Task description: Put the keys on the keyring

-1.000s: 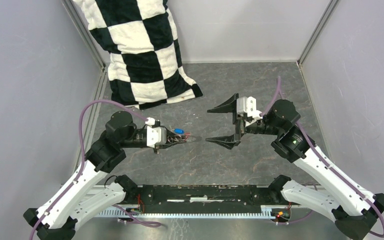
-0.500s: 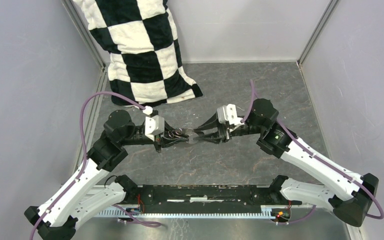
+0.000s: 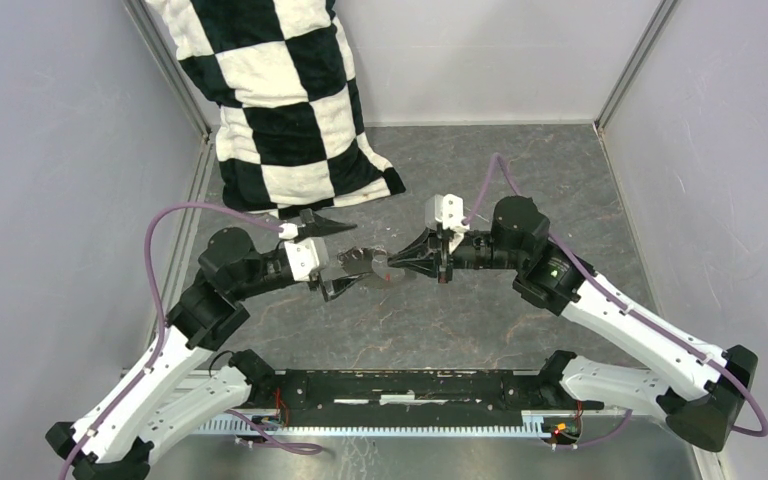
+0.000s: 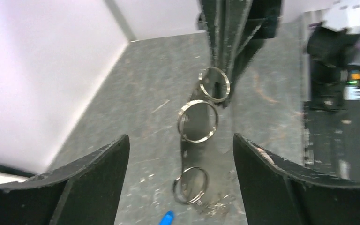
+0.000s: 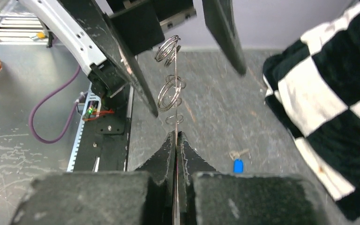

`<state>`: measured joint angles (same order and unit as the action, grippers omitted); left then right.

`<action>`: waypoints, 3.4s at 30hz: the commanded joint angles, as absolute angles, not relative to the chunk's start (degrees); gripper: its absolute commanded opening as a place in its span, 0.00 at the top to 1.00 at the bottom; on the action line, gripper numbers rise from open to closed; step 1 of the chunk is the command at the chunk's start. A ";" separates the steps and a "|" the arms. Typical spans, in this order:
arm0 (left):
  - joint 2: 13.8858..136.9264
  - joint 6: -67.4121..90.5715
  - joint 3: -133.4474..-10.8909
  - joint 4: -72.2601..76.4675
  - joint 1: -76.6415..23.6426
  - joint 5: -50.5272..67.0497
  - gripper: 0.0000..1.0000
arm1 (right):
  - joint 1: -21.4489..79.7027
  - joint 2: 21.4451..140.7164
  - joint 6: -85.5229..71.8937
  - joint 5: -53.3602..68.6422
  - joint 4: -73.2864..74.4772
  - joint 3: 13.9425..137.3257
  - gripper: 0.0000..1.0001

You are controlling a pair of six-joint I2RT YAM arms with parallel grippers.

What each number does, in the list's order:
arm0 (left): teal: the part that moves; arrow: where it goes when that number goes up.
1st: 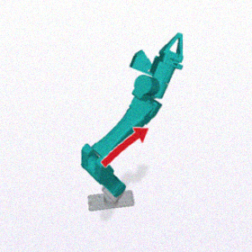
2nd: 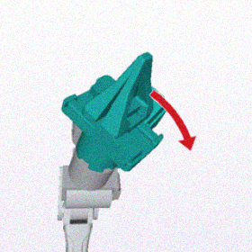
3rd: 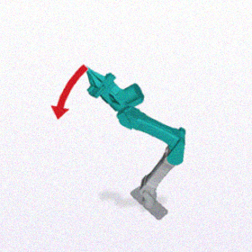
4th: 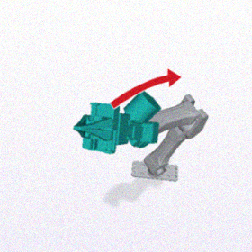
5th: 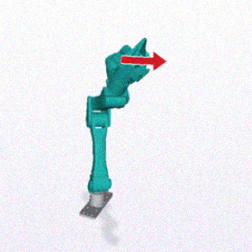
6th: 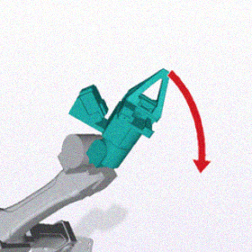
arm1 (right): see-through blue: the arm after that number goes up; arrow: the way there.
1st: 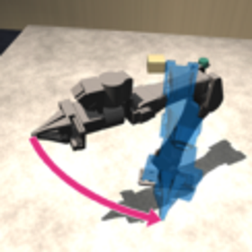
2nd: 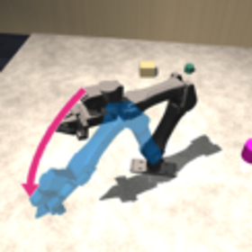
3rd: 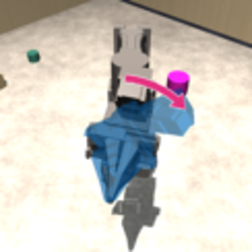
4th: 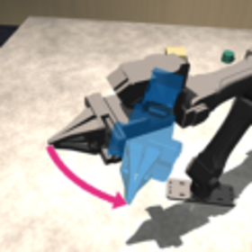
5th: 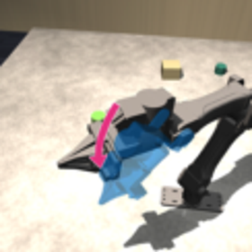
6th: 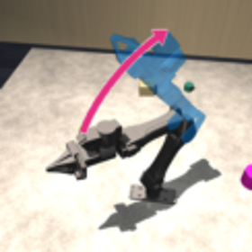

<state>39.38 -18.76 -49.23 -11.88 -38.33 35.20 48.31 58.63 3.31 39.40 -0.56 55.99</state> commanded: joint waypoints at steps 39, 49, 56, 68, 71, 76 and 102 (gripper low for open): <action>31.41 -85.28 -40.73 -10.95 -38.32 41.67 0.51 | 57.44 71.46 4.00 23.48 25.22 77.97 1.00; 30.69 -85.07 -40.02 -10.99 -38.32 41.05 0.68 | 58.64 71.15 3.60 22.59 24.70 77.52 1.00; 29.07 -87.92 -38.45 -10.99 -38.34 40.78 0.78 | 58.78 70.13 3.34 21.91 24.33 76.20 1.00; 27.83 -88.75 -38.06 -10.99 -38.32 40.16 0.84 | 58.84 68.69 2.98 22.03 22.70 73.94 1.00; 27.76 -88.85 -38.04 -10.99 -38.32 40.36 0.89 | 58.89 68.24 3.28 22.22 22.50 73.38 1.00; 28.01 -86.20 -38.75 -11.03 -38.32 41.45 0.98 | 58.99 67.49 3.93 22.84 21.35 72.20 1.00; 36.79 -39.08 -51.14 -17.62 -38.32 49.59 0.98 | 59.73 57.55 11.93 24.95 12.32 64.95 0.56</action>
<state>35.92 -48.45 -48.29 -17.37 -38.37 47.03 59.27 60.23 9.41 25.80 15.42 64.12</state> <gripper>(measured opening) 0.032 0.430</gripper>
